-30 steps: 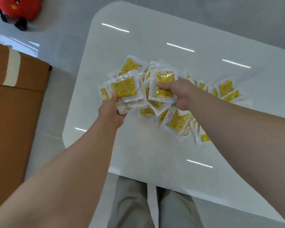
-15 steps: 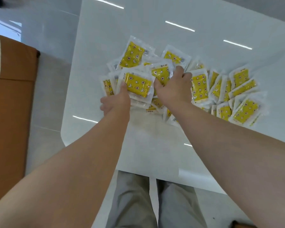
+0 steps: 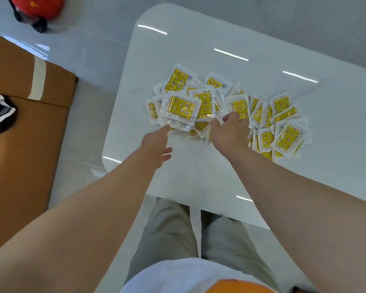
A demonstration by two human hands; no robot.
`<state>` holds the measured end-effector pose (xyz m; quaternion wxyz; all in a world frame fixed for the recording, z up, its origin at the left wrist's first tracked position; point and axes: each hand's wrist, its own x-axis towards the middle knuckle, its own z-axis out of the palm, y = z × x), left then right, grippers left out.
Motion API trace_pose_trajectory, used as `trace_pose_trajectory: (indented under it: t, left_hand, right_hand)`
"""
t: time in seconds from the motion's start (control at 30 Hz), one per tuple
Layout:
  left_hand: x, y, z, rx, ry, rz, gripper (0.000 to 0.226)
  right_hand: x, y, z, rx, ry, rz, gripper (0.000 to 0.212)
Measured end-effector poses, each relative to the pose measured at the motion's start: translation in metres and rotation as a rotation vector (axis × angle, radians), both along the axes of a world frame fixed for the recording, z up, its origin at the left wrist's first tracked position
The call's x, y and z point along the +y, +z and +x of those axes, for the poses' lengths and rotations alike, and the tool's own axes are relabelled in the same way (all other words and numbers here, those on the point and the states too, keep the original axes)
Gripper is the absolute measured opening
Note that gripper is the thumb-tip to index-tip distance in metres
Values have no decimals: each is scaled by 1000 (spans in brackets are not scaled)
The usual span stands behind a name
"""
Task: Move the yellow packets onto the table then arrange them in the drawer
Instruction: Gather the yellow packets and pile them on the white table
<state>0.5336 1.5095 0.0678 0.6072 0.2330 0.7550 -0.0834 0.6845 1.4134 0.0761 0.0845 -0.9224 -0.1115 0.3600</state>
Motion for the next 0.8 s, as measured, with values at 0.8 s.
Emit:
trace_pose_trajectory:
  t: [0.8]
  left_hand:
    - [-317,354,-297,-351,1150,618,10]
  right_hand:
    - [-136,335,-308,735,538,460,33]
